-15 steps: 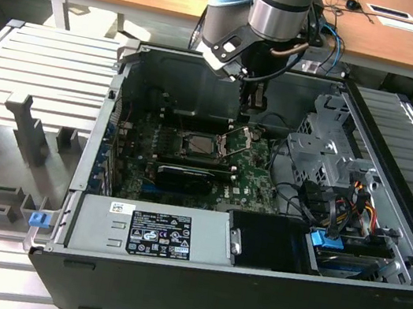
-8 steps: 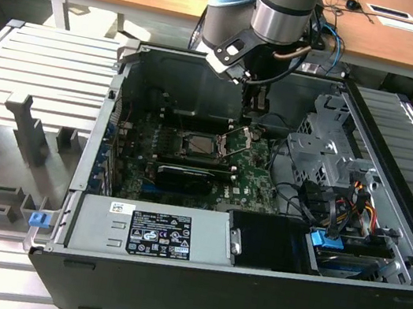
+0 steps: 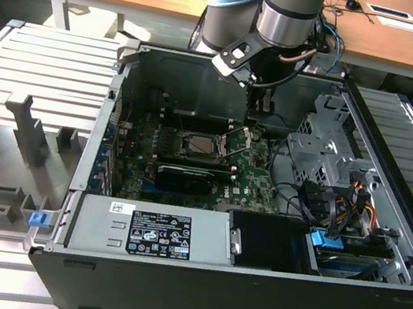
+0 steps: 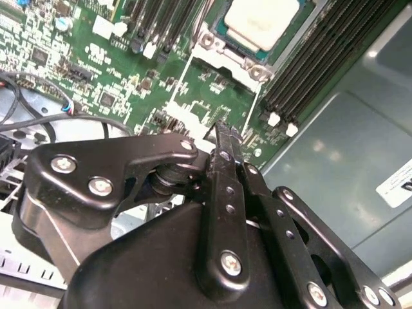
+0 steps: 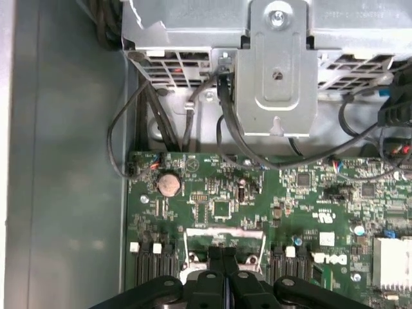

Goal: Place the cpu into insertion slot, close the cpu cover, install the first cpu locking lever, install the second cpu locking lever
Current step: 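Close the cpu cover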

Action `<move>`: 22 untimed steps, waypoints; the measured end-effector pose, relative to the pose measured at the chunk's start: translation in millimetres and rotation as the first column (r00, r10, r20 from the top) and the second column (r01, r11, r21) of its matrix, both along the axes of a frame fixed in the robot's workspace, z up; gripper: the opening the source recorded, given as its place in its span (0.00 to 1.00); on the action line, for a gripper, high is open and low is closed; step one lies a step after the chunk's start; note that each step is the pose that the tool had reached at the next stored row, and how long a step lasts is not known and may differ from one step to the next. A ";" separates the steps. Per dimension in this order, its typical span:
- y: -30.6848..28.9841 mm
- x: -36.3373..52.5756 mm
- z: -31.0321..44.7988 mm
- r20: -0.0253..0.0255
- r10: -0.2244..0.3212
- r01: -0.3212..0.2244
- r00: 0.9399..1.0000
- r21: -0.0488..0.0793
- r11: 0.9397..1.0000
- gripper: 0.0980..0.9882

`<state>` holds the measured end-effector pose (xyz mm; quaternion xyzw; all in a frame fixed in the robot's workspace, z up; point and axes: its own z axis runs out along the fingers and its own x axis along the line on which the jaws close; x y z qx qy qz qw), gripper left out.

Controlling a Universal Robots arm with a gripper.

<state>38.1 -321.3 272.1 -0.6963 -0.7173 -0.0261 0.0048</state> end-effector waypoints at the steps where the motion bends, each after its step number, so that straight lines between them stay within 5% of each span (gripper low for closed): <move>1: 0.1 1.5 -1.6 0.000 0.004 -0.004 1.000 0.000 1.000 0.01; 14: 0.0 16.2 -5.8 0.000 0.008 -0.008 1.000 0.000 1.000 0.01; 18: 0.1 27.0 -7.5 0.000 0.008 -0.008 1.000 0.000 1.000 0.01; 22: 0.1 29.1 -16.8 0.000 0.008 -0.008 1.000 0.000 1.000 0.01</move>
